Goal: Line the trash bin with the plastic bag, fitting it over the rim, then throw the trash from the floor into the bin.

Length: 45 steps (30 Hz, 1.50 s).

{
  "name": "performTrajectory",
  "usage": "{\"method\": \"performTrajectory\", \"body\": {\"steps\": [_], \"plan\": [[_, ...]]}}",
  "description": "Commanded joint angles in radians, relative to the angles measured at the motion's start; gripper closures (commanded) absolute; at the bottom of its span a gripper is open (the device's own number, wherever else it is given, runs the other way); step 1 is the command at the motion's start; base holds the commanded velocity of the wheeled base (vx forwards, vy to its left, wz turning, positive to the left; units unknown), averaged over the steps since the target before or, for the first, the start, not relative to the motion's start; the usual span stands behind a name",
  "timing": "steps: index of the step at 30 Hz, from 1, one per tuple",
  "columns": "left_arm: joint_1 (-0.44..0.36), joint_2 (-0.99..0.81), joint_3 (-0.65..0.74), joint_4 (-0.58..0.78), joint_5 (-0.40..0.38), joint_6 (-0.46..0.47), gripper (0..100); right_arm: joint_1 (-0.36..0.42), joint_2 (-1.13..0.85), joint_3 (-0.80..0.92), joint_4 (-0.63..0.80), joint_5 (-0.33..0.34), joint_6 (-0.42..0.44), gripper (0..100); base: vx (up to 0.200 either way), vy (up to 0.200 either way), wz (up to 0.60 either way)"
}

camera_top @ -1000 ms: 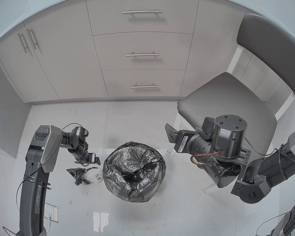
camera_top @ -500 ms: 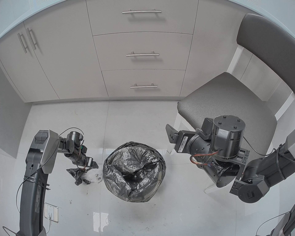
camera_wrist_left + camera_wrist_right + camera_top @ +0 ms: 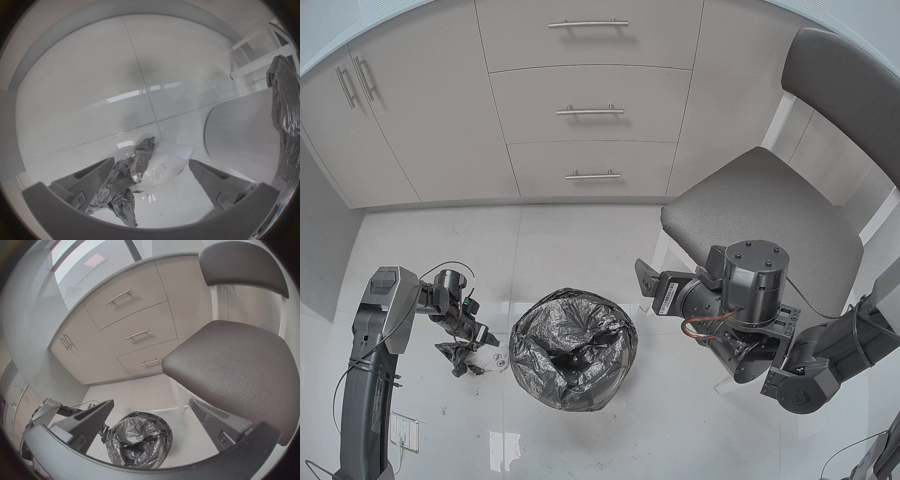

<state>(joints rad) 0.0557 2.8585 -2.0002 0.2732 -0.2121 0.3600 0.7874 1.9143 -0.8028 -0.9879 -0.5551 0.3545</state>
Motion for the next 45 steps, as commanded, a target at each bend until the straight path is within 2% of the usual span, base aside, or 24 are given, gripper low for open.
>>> {"method": "performTrajectory", "body": {"steps": [1,6,9,11,18,23,28,34,41,45], "plan": [[-0.004,0.015,0.0,-0.014,-0.003,0.014,0,-0.001,0.026,-0.003,-0.002,0.0,0.0,0,0.0,0.0,0.0],[-0.027,0.062,0.0,-0.157,-0.01,0.071,0,-0.001,0.023,-0.003,-0.002,0.0,0.001,0,0.0,0.0,0.0],[-0.043,0.082,0.0,-0.172,-0.015,0.146,0,-0.001,0.026,-0.003,-0.002,0.0,0.001,0,0.0,0.0,0.0],[-0.054,0.085,0.0,-0.173,-0.013,0.163,0,-0.002,0.028,-0.003,-0.008,0.0,0.001,0,0.0,0.0,0.0],[-0.085,0.079,0.0,-0.164,-0.006,0.16,0,-0.013,0.029,-0.004,-0.008,0.0,0.0,0,0.0,0.0,0.0],[-0.085,0.091,0.0,-0.164,0.053,0.158,0,-0.014,0.031,-0.003,-0.008,0.0,0.0,0,0.0,0.0,0.0],[-0.094,0.096,0.0,-0.173,0.062,0.157,0,-0.014,0.046,-0.004,-0.011,0.001,-0.002,0,0.0,0.0,0.0],[-0.125,0.09,0.0,-0.18,0.066,0.094,0,-0.025,0.062,-0.004,-0.043,0.001,-0.005,0,0.0,0.0,0.0],[-0.139,0.108,0.0,-0.264,0.085,0.096,0,-0.028,0.065,-0.003,-0.043,0.003,-0.005,0,0.0,0.0,0.0],[-0.134,0.105,0.0,-0.256,0.102,0.093,0,-0.028,0.066,-0.004,-0.043,0.003,-0.006,0,0.0,0.0,0.0]]}}
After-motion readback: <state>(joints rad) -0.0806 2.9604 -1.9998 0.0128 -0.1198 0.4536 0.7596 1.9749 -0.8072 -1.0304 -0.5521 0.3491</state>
